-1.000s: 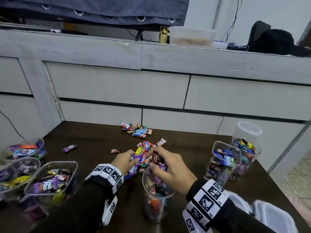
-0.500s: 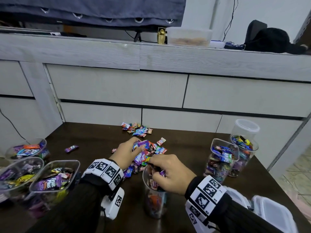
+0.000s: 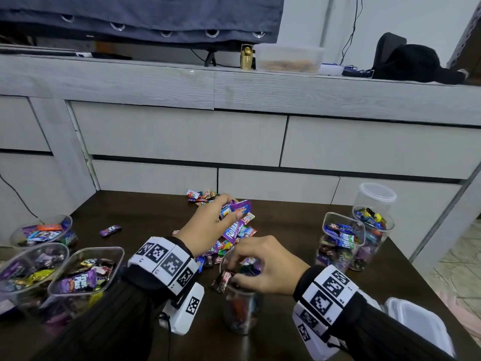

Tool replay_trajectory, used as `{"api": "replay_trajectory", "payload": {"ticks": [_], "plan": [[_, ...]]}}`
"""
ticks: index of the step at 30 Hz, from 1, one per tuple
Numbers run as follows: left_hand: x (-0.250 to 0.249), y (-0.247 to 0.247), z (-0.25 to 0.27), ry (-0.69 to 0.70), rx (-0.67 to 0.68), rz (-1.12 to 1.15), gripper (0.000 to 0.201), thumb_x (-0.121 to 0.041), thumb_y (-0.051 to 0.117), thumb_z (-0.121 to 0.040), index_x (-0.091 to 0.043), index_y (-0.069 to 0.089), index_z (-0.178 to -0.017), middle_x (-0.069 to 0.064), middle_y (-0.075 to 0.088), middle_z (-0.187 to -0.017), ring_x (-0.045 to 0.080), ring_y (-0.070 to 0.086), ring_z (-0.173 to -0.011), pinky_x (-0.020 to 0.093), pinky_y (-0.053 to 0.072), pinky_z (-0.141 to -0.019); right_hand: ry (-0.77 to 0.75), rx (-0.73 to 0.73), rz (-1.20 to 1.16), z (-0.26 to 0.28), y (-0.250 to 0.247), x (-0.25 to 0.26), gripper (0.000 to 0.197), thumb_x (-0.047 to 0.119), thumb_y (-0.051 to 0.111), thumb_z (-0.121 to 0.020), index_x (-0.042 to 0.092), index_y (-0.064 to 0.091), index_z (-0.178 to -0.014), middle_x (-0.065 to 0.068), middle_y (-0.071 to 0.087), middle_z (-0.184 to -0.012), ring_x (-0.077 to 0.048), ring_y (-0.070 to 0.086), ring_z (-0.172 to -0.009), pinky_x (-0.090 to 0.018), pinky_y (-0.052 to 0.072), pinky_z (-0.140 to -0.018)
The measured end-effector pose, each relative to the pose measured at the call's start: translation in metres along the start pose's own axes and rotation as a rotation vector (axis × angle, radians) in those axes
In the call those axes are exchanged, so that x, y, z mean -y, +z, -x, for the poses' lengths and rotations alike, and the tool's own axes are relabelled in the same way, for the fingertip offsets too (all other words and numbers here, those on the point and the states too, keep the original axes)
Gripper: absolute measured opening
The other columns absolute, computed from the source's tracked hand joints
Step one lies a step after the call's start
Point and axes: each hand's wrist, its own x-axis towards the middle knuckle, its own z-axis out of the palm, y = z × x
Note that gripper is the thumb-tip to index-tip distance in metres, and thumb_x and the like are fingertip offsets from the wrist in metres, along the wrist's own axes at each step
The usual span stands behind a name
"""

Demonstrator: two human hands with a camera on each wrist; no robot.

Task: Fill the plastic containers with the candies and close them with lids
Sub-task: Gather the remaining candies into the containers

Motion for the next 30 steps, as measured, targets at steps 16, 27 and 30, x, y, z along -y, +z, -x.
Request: {"api": "replay_trajectory", "payload": {"ticks": [16,27,30], "plan": [[0.015,0.003,-0.003,-0.012,0.015,-0.034,0.018,-0.026,0.053,-0.099,-0.020,0.050,-0.116,-0.001,0.065,-0.096,-0.004,0.059,-0.059,0.014,0.044,-0.055,-0.080,-0.007,0.062,0.007,0.004,0.008,0.022,0.022,0.068,-0.088,0.012,0.073,-0.107,-0.004,0.064,-0.105,-0.014,0.060,-0.098,-0.033,0.049,-0.086],[0.007,0.008,0.001,0.026,0.001,0.021,0.008,-0.023,0.054,-0.099,-0.024,0.051,-0.107,-0.004,0.065,-0.086,-0.001,0.057,-0.052,0.015,0.042,-0.050,0.004,-0.223,0.043,0.013,0.002,-0.011,0.020,0.026,0.072,-0.082,0.014,0.068,-0.097,0.002,0.063,-0.094,-0.008,0.060,-0.088,-0.027,0.050,-0.078],[0.005,0.007,0.005,0.011,-0.003,0.016,0.012,-0.029,0.053,-0.099,-0.025,0.052,-0.109,0.001,0.068,-0.094,0.021,0.067,-0.070,0.036,0.052,-0.061,0.205,-0.332,-0.149,0.026,0.004,-0.024,0.062,0.057,0.076,-0.065,0.030,0.050,-0.114,0.011,0.053,-0.116,-0.002,0.054,-0.109,-0.022,0.045,-0.091]]}}
